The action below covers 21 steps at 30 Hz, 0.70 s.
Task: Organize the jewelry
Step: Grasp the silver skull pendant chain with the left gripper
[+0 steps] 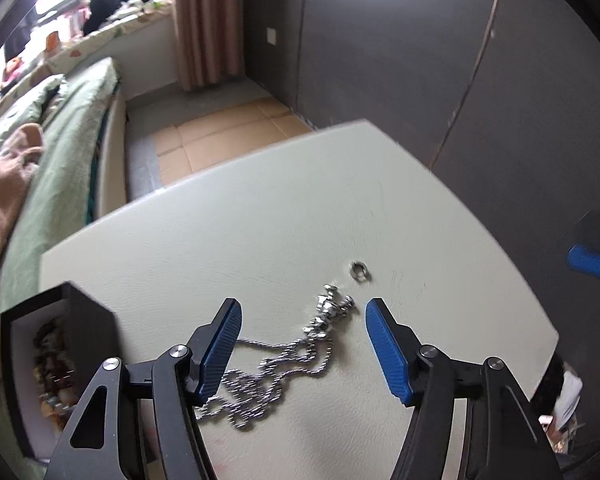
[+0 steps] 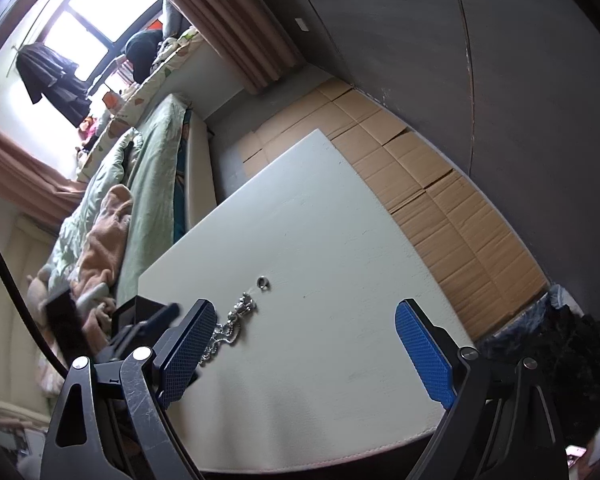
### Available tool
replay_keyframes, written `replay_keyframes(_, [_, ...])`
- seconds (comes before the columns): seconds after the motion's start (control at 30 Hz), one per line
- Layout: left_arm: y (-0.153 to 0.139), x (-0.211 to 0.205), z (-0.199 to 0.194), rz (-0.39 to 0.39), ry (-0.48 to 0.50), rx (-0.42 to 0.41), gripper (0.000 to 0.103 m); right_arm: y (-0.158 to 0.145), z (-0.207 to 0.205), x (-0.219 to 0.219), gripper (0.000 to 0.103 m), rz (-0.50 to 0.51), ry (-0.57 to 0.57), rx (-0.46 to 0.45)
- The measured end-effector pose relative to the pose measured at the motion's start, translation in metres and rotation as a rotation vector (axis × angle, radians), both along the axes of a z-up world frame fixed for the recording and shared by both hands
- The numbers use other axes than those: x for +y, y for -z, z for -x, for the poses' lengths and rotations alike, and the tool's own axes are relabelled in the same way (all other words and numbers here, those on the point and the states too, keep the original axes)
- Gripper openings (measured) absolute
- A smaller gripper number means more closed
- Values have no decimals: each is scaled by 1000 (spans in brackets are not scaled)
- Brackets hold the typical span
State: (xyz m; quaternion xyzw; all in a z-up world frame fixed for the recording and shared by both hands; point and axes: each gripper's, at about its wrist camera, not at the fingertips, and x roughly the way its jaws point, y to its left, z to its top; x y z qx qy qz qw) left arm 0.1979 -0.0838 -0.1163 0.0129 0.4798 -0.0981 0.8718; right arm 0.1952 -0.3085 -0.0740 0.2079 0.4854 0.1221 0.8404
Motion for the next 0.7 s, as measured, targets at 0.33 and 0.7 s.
replay_keyframes(0.33, [21, -20, -13, -70, 70, 32, 51, 2, -8, -21, 92, -14, 34, 17])
replay_keyframes(0.7, [26, -19, -13, -80, 106, 46, 25, 6, -16, -14, 92, 10, 13, 35])
